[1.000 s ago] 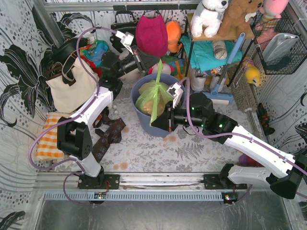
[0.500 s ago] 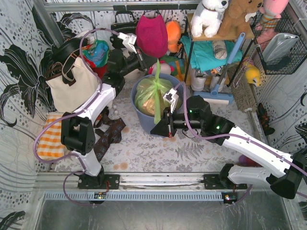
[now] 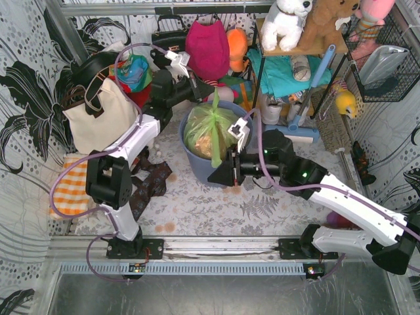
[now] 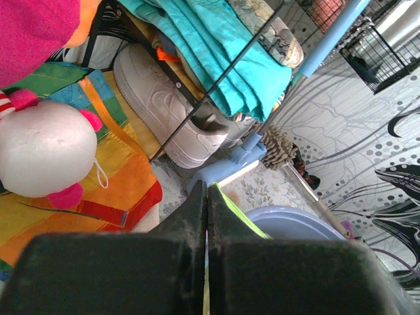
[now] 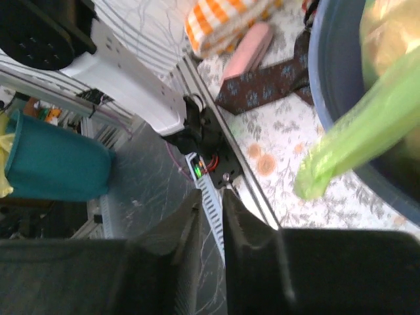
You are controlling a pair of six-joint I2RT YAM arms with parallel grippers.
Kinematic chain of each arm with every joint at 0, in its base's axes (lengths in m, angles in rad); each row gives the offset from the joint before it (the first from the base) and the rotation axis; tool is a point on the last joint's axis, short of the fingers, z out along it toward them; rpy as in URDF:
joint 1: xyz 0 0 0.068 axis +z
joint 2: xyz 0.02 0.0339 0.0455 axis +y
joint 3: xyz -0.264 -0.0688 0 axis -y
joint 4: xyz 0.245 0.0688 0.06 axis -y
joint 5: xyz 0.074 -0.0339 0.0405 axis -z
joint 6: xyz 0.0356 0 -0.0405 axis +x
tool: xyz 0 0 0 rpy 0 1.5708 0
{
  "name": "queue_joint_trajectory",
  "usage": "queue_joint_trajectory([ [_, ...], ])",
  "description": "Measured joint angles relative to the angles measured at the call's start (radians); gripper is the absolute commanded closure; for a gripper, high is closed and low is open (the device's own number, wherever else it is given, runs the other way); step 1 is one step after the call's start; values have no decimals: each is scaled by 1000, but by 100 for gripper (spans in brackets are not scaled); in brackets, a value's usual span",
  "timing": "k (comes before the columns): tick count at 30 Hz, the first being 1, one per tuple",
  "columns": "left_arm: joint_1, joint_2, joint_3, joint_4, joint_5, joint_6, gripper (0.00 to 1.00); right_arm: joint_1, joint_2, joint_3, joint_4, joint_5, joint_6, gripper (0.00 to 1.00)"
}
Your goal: Tie the trash bag
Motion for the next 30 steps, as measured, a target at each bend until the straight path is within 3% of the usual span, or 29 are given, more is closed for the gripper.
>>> queue_joint_trajectory([
  [4, 0, -38, -23, 3, 16, 0, 100, 0, 0, 93, -23, 48, 2, 59],
  [6, 0, -60, -34, 5, 22, 0, 100, 0, 0, 134, -42, 86, 4, 47],
  [9, 0, -84, -49, 13, 32, 0, 100, -1, 0, 186, -91, 181, 23, 42],
  [17, 0, -105, -68, 34, 51, -1, 100, -35, 27, 204, -203, 321, 113, 44],
  [30, 0, -105, -74, 50, 56, -3, 100, -35, 112, 190, -180, 306, 160, 52],
])
